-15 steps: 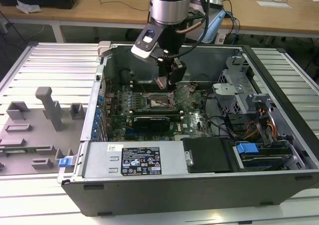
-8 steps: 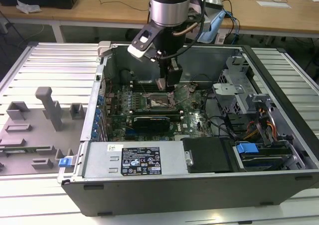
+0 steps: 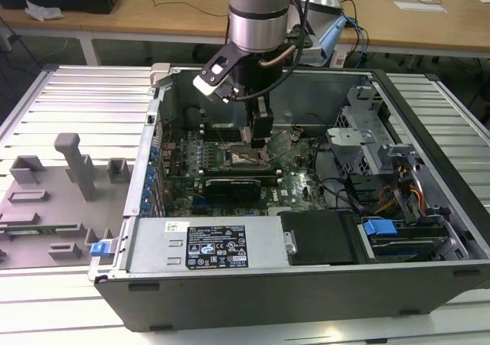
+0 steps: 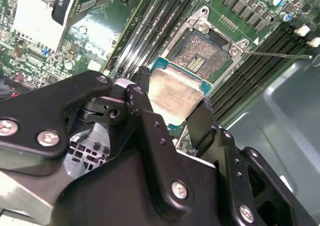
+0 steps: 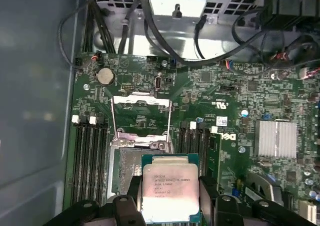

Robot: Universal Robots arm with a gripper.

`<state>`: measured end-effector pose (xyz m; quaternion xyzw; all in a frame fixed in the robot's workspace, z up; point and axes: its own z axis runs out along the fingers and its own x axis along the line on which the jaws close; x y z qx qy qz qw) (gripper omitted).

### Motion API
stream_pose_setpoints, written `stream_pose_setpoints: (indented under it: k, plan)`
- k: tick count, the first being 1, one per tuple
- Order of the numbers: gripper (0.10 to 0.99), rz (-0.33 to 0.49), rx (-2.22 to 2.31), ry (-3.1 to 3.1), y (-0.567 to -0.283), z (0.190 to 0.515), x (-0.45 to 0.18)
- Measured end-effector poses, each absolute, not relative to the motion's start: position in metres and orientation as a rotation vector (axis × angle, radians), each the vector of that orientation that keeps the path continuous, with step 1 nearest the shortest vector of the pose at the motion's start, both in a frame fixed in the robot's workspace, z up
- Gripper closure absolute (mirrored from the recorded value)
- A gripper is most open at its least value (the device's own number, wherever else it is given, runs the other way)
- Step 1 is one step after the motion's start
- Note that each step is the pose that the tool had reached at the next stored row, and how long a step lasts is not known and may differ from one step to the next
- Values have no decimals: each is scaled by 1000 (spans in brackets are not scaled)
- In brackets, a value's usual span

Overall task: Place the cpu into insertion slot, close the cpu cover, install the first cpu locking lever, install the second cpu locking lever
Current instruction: 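Place the cpu into insertion slot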

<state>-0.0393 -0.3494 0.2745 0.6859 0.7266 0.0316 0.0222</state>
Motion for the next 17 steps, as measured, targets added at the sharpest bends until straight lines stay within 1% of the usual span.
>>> stream_pose_setpoints:
  k: [4,11,17]
  plan:
    - [545,97,2125,2251,-346,266,-39]
    - [545,91,2123,2248,-333,243,-41]
    - [545,82,2134,2230,-329,235,-44]
